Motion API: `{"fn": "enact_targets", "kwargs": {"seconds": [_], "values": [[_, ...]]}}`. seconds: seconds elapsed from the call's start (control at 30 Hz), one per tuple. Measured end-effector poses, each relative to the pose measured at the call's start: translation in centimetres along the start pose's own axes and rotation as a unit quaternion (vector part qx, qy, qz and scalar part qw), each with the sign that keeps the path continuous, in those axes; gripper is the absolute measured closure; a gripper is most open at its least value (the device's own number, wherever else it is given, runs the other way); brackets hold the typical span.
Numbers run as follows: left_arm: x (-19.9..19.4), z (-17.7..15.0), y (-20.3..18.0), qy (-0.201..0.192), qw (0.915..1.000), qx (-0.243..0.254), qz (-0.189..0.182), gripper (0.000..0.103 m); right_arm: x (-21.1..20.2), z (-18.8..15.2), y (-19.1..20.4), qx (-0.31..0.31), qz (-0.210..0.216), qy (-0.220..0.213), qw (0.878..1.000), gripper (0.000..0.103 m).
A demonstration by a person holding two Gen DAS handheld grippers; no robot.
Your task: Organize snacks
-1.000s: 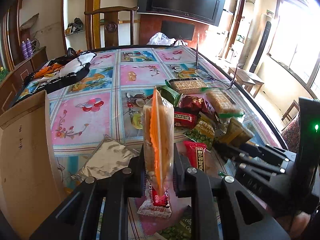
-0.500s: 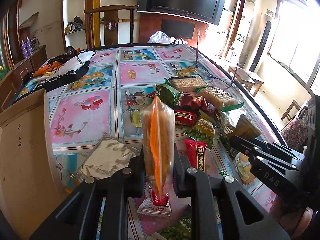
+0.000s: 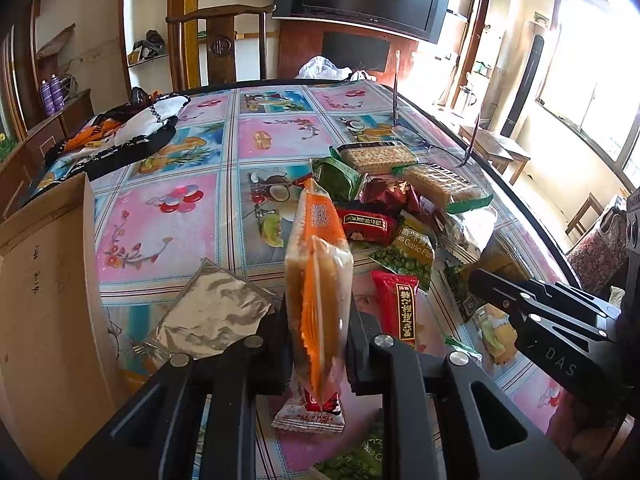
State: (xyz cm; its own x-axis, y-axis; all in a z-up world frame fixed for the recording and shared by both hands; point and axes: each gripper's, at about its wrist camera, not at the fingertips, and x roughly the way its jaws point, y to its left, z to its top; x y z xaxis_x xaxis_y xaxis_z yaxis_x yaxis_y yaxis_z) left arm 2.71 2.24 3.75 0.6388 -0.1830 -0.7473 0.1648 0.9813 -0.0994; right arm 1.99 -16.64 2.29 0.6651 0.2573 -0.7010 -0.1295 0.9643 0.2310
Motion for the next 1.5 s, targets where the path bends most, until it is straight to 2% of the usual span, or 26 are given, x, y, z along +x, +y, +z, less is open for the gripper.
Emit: {"fn": "enact_targets", "kwargs": {"seconds": [0.23,0.3,0.4,0.43,0.47,0.53,0.67,0.73,0.77,0.8,0.9,1.03,1.13,1.3,1.33,1.4,1.43,1.5], "values": [[-0.1,0.3,0.9,0.002,0.9995,-0.027,-0.017,0.083,0.1,-0.1,0.2,-0.001,0.0,0.002,1.0,0.077],[-0.1,0.4,1.0,-0.001,0.9992,-0.035,-0.017,0.072,0.1,-0.1,0.2,-0.002,0.0,0.003,1.0,0.077],[0.4,0.6,0.8,-0.002,0.9995,-0.032,-0.003,0.07,0.1,-0.1,0.2,-0.003,0.002,0.004,1.0,0.077],[0.7,0.6,0.6,0.0,0.9996,-0.028,0.002,0.071,0.1,-0.1,0.3,-0.004,0.003,0.005,1.0,0.077],[0.9,0.5,0.5,0.003,0.9997,-0.025,0.003,0.079,0.2,-0.1,0.3,-0.005,0.003,0.006,1.0,0.077],[1.0,0.4,0.4,-0.005,0.9998,-0.02,-0.003,0.086,0.3,-0.1,0.3,-0.005,0.003,0.007,1.0,0.077],[0.9,0.5,0.4,-0.004,0.9998,-0.017,-0.003,0.087,0.3,-0.1,0.2,-0.003,0.003,0.009,1.0,0.077],[0.9,0.5,1.0,0.004,0.9991,-0.038,-0.018,0.076,0.4,-0.1,0.2,-0.002,0.002,0.01,1.0,0.077],[0.9,0.5,1.3,0.006,0.9984,-0.048,-0.027,0.062,0.4,-0.1,0.2,-0.002,0.003,0.01,1.0,0.077],[0.9,0.5,1.4,0.009,0.9978,-0.055,-0.035,0.056,0.4,-0.1,0.1,-0.002,0.003,0.01,1.0,0.077],[1.4,0.5,0.6,0.02,0.9977,-0.047,-0.045,0.056,0.4,-0.1,0.1,-0.003,0.001,0.01,1.0,0.077],[2.6,0.6,-1.6,0.029,0.9991,-0.014,-0.029,0.056,0.4,-0.1,0.1,-0.002,0.002,0.01,1.0,0.077],[3.8,1.1,-2.5,0.034,0.9992,-0.008,-0.021,0.055,0.5,-0.1,-0.1,0.002,0.002,0.013,1.0,0.077],[5.7,2.3,-3.2,0.049,0.9987,-0.001,-0.014,0.04,0.6,-0.1,-0.3,0.01,-0.001,0.017,1.0,0.077],[6.2,2.1,-3.4,0.057,0.9983,0.006,-0.01,0.039,0.7,-0.2,-0.3,0.01,-0.001,0.017,1.0,0.077],[6.5,1.9,-4.9,0.059,0.9966,0.052,0.026,0.036,0.7,-0.2,-0.3,0.01,-0.002,0.018,1.0,0.077],[6.6,1.8,-5.2,0.056,0.9961,0.057,0.037,0.035,0.7,-0.1,-0.3,0.009,-0.003,0.018,1.0,0.077],[6.8,1.9,-5.0,0.061,0.9964,0.046,0.036,0.037,0.7,-0.1,-0.6,0.013,-0.01,0.015,1.0,0.077]]}}
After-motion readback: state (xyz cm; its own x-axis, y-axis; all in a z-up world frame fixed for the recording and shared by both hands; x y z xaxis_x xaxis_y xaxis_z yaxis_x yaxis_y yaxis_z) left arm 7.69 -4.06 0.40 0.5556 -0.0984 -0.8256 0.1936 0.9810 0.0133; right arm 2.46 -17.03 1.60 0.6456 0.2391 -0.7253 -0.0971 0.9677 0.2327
